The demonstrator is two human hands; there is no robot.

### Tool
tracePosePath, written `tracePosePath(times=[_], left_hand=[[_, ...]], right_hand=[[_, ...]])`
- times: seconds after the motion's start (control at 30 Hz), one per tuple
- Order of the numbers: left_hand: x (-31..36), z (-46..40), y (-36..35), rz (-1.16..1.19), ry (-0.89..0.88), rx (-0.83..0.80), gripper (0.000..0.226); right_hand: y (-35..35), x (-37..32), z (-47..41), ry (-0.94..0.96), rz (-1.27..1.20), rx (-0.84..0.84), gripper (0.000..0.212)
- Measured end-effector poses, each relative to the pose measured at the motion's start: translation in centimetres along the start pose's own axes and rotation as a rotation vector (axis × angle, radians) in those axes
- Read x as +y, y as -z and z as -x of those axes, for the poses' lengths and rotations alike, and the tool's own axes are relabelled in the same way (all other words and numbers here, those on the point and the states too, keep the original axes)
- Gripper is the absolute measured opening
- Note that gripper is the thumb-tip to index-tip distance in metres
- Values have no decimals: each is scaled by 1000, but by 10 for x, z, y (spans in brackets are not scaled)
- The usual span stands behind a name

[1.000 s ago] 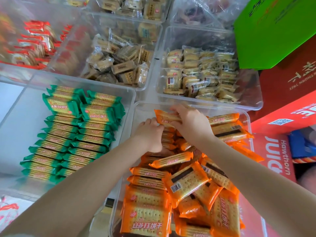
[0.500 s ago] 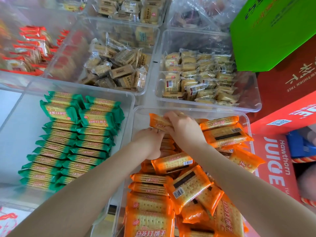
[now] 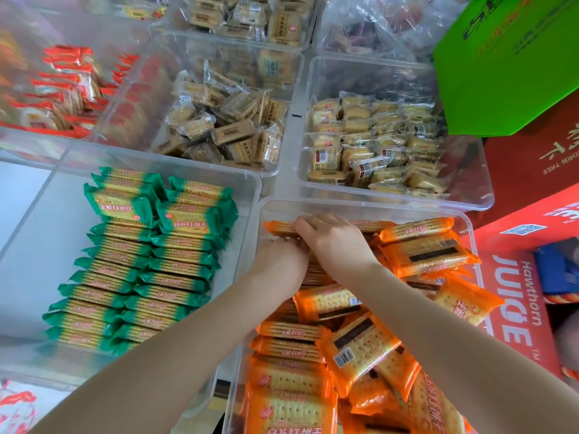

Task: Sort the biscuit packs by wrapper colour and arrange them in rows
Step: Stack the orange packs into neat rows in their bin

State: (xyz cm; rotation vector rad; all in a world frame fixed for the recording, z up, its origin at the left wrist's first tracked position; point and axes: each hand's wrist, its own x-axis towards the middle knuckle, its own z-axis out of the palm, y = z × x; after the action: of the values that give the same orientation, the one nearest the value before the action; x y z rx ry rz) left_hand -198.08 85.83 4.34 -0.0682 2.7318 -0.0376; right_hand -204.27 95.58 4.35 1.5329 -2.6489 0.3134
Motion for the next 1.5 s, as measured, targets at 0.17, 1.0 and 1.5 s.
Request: tracePosePath(times=[0.17, 1.0, 1.5], left_hand=[[-2, -7, 6, 67, -16, -105, 40], [-10, 7, 18, -367, -228, -138, 34], [-15, 87, 3, 109, -303, 264, 24]], right_hand=[[-1, 7, 0, 5, 62, -89, 28], [53, 22, 48, 122, 90, -585, 39], [68, 20, 25, -258, -299, -148, 19]])
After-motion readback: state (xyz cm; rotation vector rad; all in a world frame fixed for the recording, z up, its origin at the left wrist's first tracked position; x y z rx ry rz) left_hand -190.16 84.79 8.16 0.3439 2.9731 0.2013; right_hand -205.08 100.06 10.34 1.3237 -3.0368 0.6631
